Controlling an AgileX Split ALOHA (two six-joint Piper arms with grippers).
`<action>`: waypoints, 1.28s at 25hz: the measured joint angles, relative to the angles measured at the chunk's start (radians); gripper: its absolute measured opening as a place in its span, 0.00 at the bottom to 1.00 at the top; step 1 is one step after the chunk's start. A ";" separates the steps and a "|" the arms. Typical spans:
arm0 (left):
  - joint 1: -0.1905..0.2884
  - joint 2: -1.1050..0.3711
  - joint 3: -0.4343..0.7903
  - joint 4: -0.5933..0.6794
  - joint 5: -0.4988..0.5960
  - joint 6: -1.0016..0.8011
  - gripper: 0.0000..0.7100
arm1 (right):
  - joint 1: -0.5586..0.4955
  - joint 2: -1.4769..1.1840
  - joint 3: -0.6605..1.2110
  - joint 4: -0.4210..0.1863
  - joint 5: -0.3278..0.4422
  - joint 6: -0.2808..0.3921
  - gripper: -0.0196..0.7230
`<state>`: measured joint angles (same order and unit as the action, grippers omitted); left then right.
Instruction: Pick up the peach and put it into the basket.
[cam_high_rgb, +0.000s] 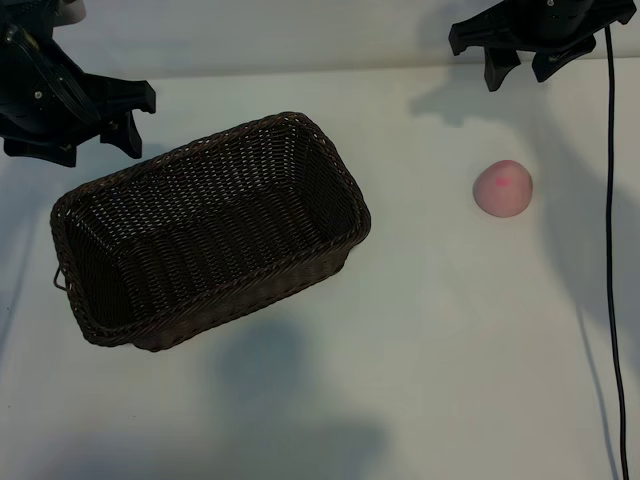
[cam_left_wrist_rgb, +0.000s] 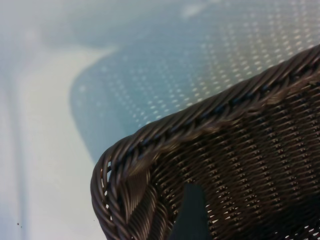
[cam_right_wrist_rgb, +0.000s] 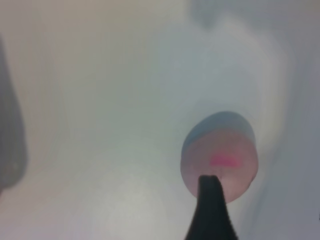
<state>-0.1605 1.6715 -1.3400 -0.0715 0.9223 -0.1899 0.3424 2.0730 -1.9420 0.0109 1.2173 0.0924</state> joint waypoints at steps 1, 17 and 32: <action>0.000 0.000 0.000 0.000 0.000 0.000 0.83 | 0.000 0.000 0.000 0.000 0.001 0.000 0.71; 0.000 0.000 0.000 0.000 0.000 0.000 0.83 | 0.000 0.000 0.000 0.000 0.001 0.000 0.71; 0.000 -0.015 0.015 0.037 -0.013 0.002 0.83 | 0.000 0.000 0.000 -0.011 -0.001 0.000 0.71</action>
<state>-0.1605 1.6569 -1.3246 -0.0342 0.9097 -0.1882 0.3424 2.0730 -1.9420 0.0000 1.2165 0.0924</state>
